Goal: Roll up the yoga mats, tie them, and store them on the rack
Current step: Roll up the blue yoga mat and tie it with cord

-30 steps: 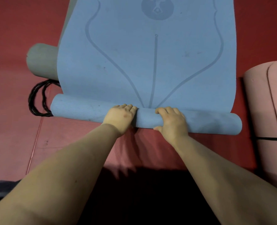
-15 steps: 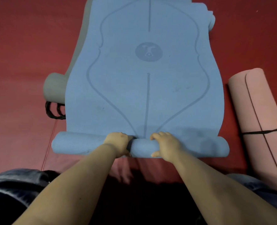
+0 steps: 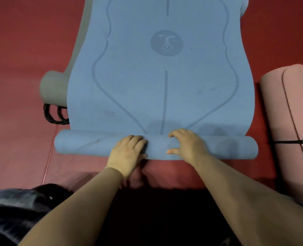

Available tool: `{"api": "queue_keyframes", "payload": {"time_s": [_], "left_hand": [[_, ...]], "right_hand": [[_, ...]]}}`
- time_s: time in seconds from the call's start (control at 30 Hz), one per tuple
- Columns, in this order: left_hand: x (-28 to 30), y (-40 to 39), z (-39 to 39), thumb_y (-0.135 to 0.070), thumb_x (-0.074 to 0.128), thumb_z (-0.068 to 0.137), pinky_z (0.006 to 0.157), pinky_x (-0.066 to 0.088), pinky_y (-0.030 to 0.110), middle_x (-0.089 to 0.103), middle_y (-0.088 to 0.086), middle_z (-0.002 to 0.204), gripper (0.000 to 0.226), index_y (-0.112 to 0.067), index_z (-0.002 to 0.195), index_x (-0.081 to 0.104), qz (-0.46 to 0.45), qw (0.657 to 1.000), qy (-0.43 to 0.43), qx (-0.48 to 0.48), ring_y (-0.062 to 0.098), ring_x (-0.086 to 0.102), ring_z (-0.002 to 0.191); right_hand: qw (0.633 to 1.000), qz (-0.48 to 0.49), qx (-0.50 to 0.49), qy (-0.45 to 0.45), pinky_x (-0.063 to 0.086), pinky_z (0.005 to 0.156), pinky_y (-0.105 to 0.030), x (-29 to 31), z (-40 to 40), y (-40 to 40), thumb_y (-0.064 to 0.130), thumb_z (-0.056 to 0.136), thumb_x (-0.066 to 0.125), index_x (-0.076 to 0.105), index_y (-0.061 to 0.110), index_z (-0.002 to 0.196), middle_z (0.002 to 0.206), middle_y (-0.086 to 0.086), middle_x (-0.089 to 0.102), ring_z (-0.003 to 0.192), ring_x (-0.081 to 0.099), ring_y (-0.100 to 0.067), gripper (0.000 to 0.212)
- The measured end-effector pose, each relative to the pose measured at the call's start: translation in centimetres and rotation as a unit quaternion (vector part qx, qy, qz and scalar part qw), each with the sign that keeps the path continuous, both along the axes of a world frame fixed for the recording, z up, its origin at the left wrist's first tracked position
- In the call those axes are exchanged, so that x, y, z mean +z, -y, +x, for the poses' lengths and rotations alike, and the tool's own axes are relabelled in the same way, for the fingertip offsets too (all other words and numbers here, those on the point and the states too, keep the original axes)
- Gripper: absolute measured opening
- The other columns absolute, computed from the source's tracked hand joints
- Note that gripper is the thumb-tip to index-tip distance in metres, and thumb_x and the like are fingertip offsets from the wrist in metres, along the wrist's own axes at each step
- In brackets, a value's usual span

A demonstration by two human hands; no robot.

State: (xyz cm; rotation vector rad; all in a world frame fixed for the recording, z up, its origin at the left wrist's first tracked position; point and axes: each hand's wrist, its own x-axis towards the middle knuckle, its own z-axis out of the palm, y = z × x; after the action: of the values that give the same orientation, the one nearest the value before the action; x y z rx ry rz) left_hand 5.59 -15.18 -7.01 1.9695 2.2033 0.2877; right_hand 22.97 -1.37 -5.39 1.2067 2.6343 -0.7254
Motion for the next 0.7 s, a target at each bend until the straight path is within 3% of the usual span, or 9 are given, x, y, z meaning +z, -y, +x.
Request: {"api": "queue_keyframes", "payload": {"time_s": [0.1, 0.17, 0.23, 0.3, 0.37, 0.43, 0.57, 0.7], "left_hand": [[-1.6, -0.4, 1.0, -0.039, 0.084, 0.056, 0.091, 0.042, 0.040, 0.065, 0.011, 0.105, 0.065, -0.005, 0.107, 0.063, -0.003, 1.000, -0.005, 0.019, 0.032, 0.061, 0.093], [-1.3, -1.2, 0.9, -0.032, 0.089, 0.049, 0.089, 0.035, 0.036, 0.066, 0.012, 0.100, 0.068, -0.003, 0.104, 0.064, -0.010, 1.000, 0.007, 0.022, 0.033, 0.063, 0.088], [-1.3, -1.6, 0.2, -0.035, 0.089, 0.050, 0.088, 0.041, 0.036, 0.066, 0.011, 0.100, 0.067, -0.005, 0.105, 0.064, -0.022, 0.999, 0.016, 0.016, 0.032, 0.063, 0.088], [-0.8, -2.4, -0.8, -0.038, 0.084, 0.059, 0.091, 0.045, 0.037, 0.064, 0.009, 0.109, 0.066, -0.007, 0.113, 0.062, -0.058, 0.997, 0.043, 0.008, 0.032, 0.060, 0.100], [-0.2, -3.9, -1.8, -0.043, 0.075, 0.073, 0.100, 0.037, 0.035, 0.056, 0.005, 0.124, 0.065, -0.012, 0.126, 0.054, -0.092, 0.992, 0.081, 0.012, 0.028, 0.049, 0.116], [0.1, -5.2, -2.4, -0.045, 0.068, 0.079, 0.101, 0.032, 0.031, 0.051, 0.003, 0.129, 0.062, -0.016, 0.130, 0.048, -0.125, 0.988, 0.093, 0.022, 0.024, 0.043, 0.122], [-0.2, -3.6, -1.6, -0.036, 0.082, 0.066, 0.088, 0.042, 0.039, 0.061, 0.011, 0.110, 0.060, -0.008, 0.114, 0.060, -0.026, 0.999, 0.024, 0.012, 0.032, 0.059, 0.100], [-1.5, -2.6, -0.8, -0.023, 0.087, 0.054, 0.096, 0.037, 0.041, 0.063, 0.018, 0.113, 0.072, -0.003, 0.116, 0.057, 0.008, 1.000, -0.002, 0.005, 0.036, 0.060, 0.102]], "right_hand": [[1.000, -0.011, 0.001, 0.013, 0.036, 0.096, -0.031, 0.4, -0.4, -0.7, 0.041, 0.070, 0.078, 0.059, 0.021, 0.118, 0.116, 0.001, 0.058, 0.113, 0.050, -0.021, 0.055], [0.995, 0.092, 0.017, -0.042, 0.046, 0.086, -0.035, -0.4, 0.7, 0.4, 0.039, 0.062, 0.084, 0.067, 0.015, 0.105, 0.101, -0.002, 0.064, 0.098, 0.060, -0.026, 0.052], [0.983, 0.171, 0.032, -0.058, 0.051, 0.079, -0.035, -1.1, 1.8, 1.9, 0.045, 0.050, 0.088, 0.069, 0.014, 0.098, 0.094, -0.003, 0.065, 0.088, 0.062, -0.026, 0.060], [0.979, 0.196, 0.041, -0.040, 0.052, 0.081, -0.036, -1.5, 1.7, 2.4, 0.053, 0.040, 0.087, 0.068, 0.014, 0.101, 0.098, -0.005, 0.065, 0.090, 0.061, -0.025, 0.076], [0.983, 0.179, 0.031, -0.028, 0.052, 0.079, -0.036, -1.5, 0.8, 1.4, 0.049, 0.034, 0.090, 0.067, 0.014, 0.100, 0.095, -0.004, 0.065, 0.086, 0.063, -0.027, 0.077], [0.989, 0.147, 0.030, -0.017, 0.047, 0.085, -0.035, -0.9, -0.3, -0.1, 0.046, 0.044, 0.089, 0.065, 0.016, 0.106, 0.100, -0.002, 0.064, 0.095, 0.061, -0.027, 0.072], [0.998, 0.067, 0.021, 0.004, 0.031, 0.097, -0.030, -0.5, -0.8, -2.2, 0.051, 0.063, 0.079, 0.053, 0.026, 0.121, 0.118, 0.006, 0.055, 0.114, 0.047, -0.018, 0.068], [1.000, 0.022, 0.014, 0.005, 0.032, 0.096, -0.029, -0.4, -1.1, -3.0, 0.049, 0.060, 0.081, 0.055, 0.025, 0.118, 0.116, 0.005, 0.056, 0.112, 0.047, -0.017, 0.068]]}}
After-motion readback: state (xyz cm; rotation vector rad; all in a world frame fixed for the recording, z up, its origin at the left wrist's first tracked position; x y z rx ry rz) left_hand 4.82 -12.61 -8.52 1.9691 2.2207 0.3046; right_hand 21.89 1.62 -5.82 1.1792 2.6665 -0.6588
